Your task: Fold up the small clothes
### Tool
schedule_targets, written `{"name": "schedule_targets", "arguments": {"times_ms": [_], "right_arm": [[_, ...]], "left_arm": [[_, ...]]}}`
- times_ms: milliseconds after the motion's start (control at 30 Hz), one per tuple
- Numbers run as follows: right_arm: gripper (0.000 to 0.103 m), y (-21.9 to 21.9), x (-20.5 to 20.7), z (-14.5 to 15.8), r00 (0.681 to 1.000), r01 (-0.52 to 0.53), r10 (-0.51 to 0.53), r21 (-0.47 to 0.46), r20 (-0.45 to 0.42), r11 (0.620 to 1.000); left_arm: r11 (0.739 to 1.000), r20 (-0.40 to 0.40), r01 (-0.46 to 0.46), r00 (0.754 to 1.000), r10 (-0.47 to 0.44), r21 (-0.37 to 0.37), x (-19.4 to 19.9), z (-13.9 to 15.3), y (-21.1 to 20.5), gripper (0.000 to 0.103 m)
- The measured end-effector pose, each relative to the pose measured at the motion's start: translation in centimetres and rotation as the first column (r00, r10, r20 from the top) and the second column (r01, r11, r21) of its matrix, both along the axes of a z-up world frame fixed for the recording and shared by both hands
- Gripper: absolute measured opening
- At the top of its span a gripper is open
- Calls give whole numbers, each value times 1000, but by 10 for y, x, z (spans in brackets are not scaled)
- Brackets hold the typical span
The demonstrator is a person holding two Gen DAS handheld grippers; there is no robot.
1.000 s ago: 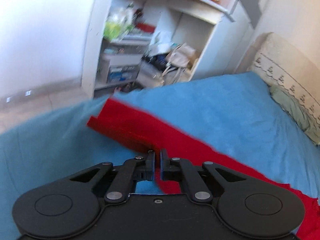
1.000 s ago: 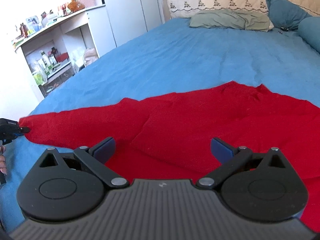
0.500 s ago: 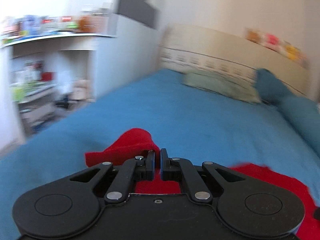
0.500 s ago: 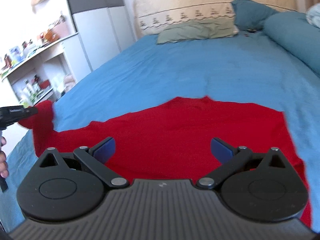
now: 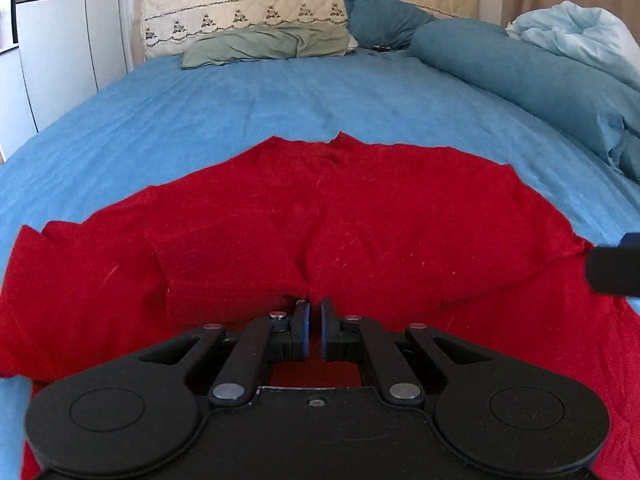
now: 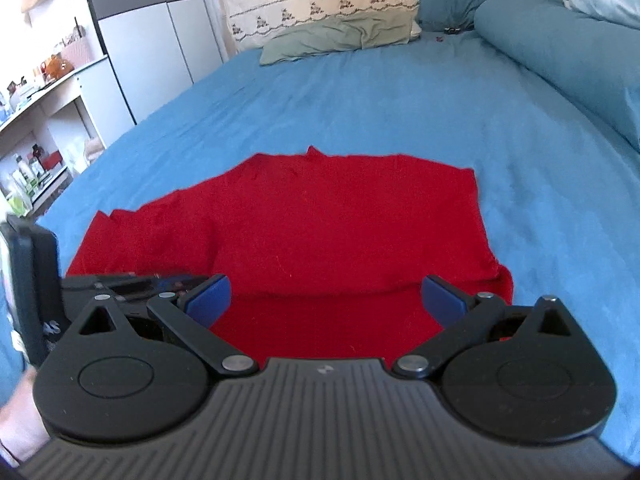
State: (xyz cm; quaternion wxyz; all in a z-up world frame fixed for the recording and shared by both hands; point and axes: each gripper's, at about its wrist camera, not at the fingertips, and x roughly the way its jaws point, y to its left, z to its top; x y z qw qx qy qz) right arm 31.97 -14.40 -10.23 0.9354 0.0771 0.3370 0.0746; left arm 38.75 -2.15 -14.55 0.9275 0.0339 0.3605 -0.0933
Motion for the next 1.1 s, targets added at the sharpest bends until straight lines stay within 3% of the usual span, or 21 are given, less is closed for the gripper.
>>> {"name": "schedule_targets", "arguments": {"times_ms": [33,67,133,233,333,400,533,633,767,833,867,900,1000,1100], "right_arm": [[103,0,1,0,1000,-2,2,2,6,1000],[103,1,2,1,1000,-3,3,3,21,1000],[103,1,4,5,997,0,0,5,72,1000],[103,13,12,9,992,-27,28,-11,123,1000],[103,45,23,1,985,-123,131,-77,109,989],[103,72,25,-10,975,-175,191,-135,117,975],[103,119,31,-33,949,-252,291,-264,121,931],[102,154,40,-49,931,-297,354,-382,87,875],[76,181,58,-68,910,-371,414,-433,5,821],[57,181,64,-64,913,-368,408,-392,19,843],[36,176,67,-60,929,-337,371,-367,23,867],[31,169,70,-57,945,-298,325,-325,29,897],[31,137,76,-55,984,-175,180,-147,17,973],[33,110,79,-66,994,-101,101,-14,-34,995]], "left_arm": [[1000,-8,-3,1000,3,-19,0,3,4,25],[999,-17,-9,1000,8,-42,-3,8,9,53],[996,16,-51,999,52,-68,-14,25,23,80],[991,113,-123,985,128,-48,-28,56,62,98],[978,157,-207,966,206,-13,-31,66,102,101],[963,128,-271,954,269,-6,-19,60,126,100],[937,28,-329,942,334,-115,-11,44,161,100],[938,19,-340,939,342,-73,-11,44,165,100],[936,7,-348,937,349,-46,-11,37,170,100],[934,-9,-354,935,354,-52,-14,34,175,100],[932,-11,-359,933,359,-51,-16,33,178,100],[930,-2,-364,931,365,-51,-19,35,180,100],[920,11,-386,922,387,-68,-27,38,188,100],[916,-5,-393,919,394,-85,-28,36,192,100]]}}
